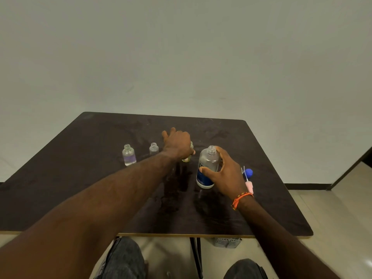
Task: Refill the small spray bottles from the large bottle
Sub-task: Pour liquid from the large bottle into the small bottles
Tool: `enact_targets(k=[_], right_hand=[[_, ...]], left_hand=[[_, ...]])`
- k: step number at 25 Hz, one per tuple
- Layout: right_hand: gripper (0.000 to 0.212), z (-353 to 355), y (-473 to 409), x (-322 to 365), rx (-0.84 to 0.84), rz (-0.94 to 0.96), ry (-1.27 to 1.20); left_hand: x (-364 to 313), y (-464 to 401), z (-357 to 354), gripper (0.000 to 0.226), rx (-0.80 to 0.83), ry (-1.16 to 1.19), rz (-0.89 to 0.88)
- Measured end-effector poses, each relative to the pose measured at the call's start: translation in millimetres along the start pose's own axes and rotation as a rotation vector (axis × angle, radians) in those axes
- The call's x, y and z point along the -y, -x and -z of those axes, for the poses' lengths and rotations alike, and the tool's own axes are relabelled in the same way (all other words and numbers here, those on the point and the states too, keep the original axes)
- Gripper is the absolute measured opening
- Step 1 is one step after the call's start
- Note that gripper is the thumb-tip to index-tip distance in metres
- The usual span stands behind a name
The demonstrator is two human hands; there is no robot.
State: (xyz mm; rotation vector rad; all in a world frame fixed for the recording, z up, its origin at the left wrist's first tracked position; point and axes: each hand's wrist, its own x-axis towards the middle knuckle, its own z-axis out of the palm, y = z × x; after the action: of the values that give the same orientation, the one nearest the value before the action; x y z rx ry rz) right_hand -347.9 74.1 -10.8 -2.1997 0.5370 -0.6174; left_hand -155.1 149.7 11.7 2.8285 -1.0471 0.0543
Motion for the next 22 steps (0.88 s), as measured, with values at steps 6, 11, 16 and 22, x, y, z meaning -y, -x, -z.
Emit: enact_targets(k=[6,11,16,22], right_hand=[[0.075,-7,3,9,-0.027,0.021,0.004],[0.08,-15,2,20,-0.014,0.022,0.034],[0.078,-24,3,29,0.006,0.043,0.148],[0.077,-32,7,40,0.106,0.174,0.419]], left_hand=[[13,29,17,0.031,-0.116,0.216,-0.122],[58,84,23,0.037,-0.169,0.295,-0.161],[103,117,0,0.04,-0.141,0.38,-0.189],[114,128,-28,0.055,-0.082,0.611,-0.179]])
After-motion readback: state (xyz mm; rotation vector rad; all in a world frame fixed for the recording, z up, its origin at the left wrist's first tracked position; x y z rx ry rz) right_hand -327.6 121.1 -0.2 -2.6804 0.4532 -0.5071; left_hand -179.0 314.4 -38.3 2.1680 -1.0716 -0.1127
